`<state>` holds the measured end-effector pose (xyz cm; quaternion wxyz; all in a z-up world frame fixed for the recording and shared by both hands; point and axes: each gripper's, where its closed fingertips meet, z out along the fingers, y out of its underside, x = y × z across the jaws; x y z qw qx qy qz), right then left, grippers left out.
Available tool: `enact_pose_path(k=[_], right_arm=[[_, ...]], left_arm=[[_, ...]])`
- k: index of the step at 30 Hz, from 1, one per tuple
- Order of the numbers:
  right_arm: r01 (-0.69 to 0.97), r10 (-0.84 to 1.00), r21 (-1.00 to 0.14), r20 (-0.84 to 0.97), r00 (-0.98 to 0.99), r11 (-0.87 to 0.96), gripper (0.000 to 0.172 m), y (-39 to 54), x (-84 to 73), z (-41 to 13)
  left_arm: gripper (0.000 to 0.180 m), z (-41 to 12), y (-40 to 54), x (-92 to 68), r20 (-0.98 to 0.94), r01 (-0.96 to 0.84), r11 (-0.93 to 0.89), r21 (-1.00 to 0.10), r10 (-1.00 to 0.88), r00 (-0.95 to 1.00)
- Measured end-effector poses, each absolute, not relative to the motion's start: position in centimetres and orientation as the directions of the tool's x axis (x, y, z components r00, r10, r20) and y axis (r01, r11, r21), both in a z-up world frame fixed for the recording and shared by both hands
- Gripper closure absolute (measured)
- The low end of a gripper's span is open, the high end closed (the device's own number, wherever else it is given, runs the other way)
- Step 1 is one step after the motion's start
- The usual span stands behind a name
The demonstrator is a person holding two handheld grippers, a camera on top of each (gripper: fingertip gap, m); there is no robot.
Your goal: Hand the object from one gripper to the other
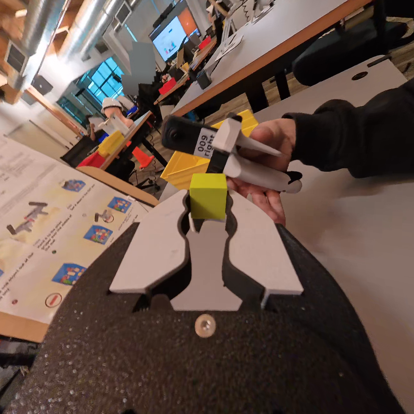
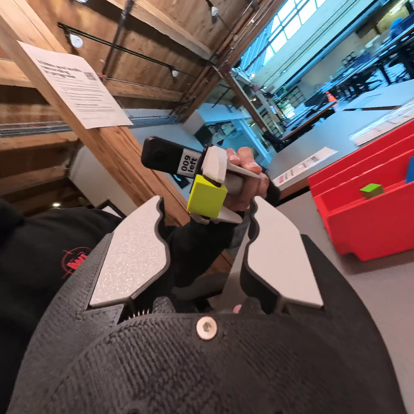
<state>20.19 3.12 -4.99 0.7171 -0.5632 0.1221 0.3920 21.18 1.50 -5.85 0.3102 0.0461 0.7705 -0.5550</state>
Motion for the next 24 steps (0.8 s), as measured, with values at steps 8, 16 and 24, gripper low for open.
enact_pose_path(k=[8,16,24], right_arm=[[-0.721,0.494,-0.693,-0.633,0.597,-0.016,0.111,3.6,18.7,-5.0],[-0.73,0.491,-0.683,-0.648,0.582,-0.037,0.141,3.7,19.0,-5.2],[-0.62,0.126,-0.776,-0.608,0.784,0.114,0.142,0.1,25.3,-6.4]], left_arm=[[0.152,-6.1,0.5,20.5,-0.599,0.485,0.405,-0.775,-0.227,-0.768],[0.151,-6.9,0.6,21.2,-0.606,0.45,0.465,-0.762,-0.267,-0.75],[0.133,-7.4,2.4,23.2,-0.522,0.306,0.451,-0.838,-0.502,-0.69]])
